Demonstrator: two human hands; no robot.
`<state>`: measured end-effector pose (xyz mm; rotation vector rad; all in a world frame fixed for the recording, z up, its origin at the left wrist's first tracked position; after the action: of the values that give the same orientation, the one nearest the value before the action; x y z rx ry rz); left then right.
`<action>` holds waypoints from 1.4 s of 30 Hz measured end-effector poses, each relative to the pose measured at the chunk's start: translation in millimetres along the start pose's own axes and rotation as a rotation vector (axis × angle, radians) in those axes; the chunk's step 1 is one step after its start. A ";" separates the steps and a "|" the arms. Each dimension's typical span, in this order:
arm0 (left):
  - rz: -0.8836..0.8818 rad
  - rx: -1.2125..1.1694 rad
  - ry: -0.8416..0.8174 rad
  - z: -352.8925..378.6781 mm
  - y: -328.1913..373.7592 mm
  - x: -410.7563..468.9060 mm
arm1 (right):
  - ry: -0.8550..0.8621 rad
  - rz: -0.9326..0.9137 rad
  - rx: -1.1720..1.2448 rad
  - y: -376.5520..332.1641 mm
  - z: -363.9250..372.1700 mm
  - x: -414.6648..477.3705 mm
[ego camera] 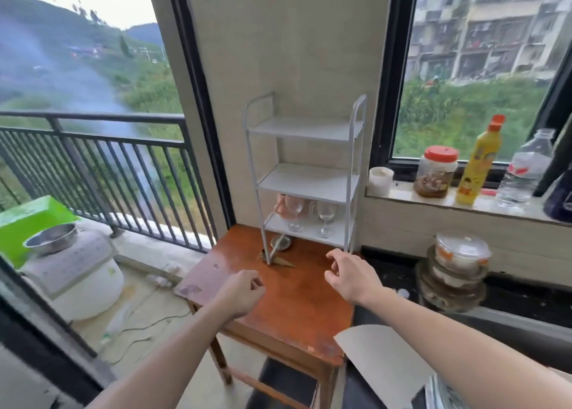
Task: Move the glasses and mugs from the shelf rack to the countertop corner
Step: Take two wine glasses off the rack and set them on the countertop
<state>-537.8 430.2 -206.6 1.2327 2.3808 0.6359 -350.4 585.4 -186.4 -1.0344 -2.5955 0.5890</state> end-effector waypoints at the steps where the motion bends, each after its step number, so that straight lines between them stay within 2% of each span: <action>1: 0.021 -0.009 -0.014 -1.9 -1.5 20.0 | 0.010 0.037 0.012 2.9 5.4 13.7; 10: 0.132 -0.067 -0.091 -31.9 2.9 173.2 | 0.135 0.394 0.193 22.4 43.4 111.8; 18: 0.173 -0.215 -0.078 -14.7 19.0 258.2 | 0.297 0.636 0.426 51.8 75.5 152.5; 22: 0.164 -0.274 -0.081 -0.8 25.6 285.7 | 0.435 0.634 0.564 63.0 75.2 172.2; 27: 0.064 -0.371 -0.134 17.9 28.8 316.2 | 0.502 0.605 0.636 77.5 72.6 191.3; 32: 0.069 -0.421 -0.115 21.8 30.7 326.1 | 0.524 0.565 0.657 85.1 71.4 199.5; 42: 0.217 -0.494 -0.302 2.1 26.7 272.2 | 0.470 0.547 0.690 62.0 73.3 156.4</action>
<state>-666.3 670.7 -227.9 1.2594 1.7203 0.9582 -453.3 716.9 -262.5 -1.3946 -1.5134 1.1009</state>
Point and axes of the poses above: each hand's wrist, its own x-axis towards the middle knuckle, its own z-axis out of the palm, y = z × x, the point moved 7 cm from there along x, towards the middle knuckle, and after that the axes turned 1 degree about -z, right-handed, at the moved point
